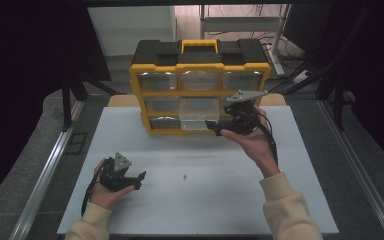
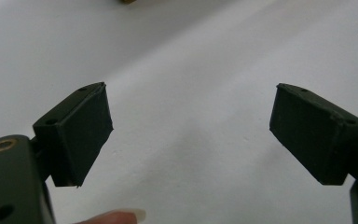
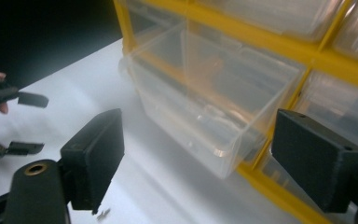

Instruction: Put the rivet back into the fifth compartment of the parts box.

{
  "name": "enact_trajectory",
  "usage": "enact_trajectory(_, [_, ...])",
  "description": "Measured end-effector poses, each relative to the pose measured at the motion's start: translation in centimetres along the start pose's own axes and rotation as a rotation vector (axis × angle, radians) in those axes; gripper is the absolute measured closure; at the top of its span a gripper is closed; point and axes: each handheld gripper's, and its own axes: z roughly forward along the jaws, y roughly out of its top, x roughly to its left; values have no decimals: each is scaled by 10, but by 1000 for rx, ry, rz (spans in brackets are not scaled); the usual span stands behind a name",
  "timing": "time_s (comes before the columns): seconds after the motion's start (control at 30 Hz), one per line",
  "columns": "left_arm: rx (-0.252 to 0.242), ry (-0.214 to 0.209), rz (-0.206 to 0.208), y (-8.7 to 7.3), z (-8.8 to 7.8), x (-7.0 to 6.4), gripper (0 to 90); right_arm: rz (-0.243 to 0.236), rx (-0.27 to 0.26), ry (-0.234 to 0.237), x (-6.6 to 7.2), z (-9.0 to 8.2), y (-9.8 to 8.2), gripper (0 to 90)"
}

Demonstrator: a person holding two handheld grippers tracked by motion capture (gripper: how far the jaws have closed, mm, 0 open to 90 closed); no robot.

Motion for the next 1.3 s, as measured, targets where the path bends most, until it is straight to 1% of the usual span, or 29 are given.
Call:
enact_trajectory(0.17, [-1, 1, 0, 0, 0, -1, 133, -8, 20, 11, 6, -3, -15, 157])
enact_trajectory(0.43, [-2, 0, -1, 0, 0, -1, 133, -1, 20, 26, 12, -5, -41, 160])
enact_trajectory(0.57, [-4, -1, -3, 0, 0, -1, 133, 11, 48, 34, 13, -2, -57, 164])
enact_trajectory(0.63, [-4, 1, -2, 0, 0, -1, 133, 2, 76, 32, 12, 1, -61, 163])
enact_trajectory(0.83, [-5, 2, -6, 0, 0, -1, 132, 3, 98, 40, 11, 7, -69, 165])
enact_trajectory(1.0, [-10, 1, -10, 0, -1, 0, 132, -9, 111, 50, 13, 13, -72, 167])
enact_trajectory(1.3, [-9, 0, -8, -1, -1, 0, 131, -28, 160, 84, 25, 33, -78, 165])
